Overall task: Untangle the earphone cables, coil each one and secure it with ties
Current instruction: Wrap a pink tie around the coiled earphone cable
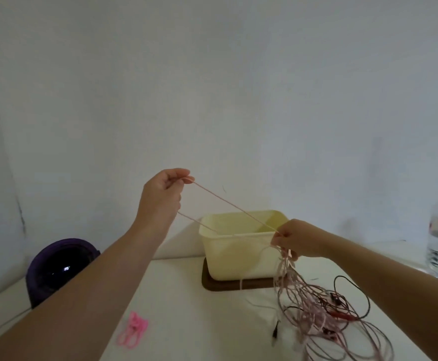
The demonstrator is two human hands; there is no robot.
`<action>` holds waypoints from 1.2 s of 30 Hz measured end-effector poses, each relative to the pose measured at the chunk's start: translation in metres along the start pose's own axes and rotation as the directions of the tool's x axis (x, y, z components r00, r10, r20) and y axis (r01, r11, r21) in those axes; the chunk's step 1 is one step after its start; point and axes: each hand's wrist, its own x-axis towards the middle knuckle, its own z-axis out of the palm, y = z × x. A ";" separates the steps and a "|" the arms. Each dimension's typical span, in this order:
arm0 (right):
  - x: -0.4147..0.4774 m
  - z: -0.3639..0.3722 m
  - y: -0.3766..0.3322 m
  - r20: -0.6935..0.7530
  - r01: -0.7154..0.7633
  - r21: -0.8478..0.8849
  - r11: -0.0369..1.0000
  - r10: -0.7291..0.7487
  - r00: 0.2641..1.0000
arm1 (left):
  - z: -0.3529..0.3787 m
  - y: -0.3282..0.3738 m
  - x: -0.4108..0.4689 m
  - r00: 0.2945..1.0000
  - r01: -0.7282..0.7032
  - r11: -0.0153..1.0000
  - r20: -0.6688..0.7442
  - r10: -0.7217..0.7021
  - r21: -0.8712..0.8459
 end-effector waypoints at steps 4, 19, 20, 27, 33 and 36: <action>0.003 0.001 0.015 -0.017 -0.091 0.092 0.992 0.093 0.996 | -0.003 -0.013 -0.004 0.999 -0.032 0.990 -0.031 0.037 0.140; -0.033 0.023 0.038 0.385 0.059 -0.199 0.978 0.022 0.923 | -0.020 -0.080 -0.035 0.904 0.167 0.813 0.243 -0.352 0.558; -0.031 0.026 0.044 0.359 0.095 -0.355 0.930 0.042 0.932 | -0.018 -0.082 -0.035 0.893 0.162 0.806 0.262 -0.365 0.569; -0.023 0.050 0.072 0.249 0.065 -0.687 0.724 0.150 0.957 | 0.003 -0.084 -0.048 0.800 -0.042 0.745 0.469 -0.374 0.665; -0.013 0.015 0.050 0.143 0.006 -0.293 0.956 0.037 0.989 | 0.005 -0.077 -0.048 0.741 -0.266 0.560 0.538 -0.402 0.785; -0.003 -0.026 0.019 -0.059 0.064 -0.075 0.995 -0.068 0.996 | 0.011 -0.068 -0.035 0.736 -0.302 0.423 0.490 -0.467 0.855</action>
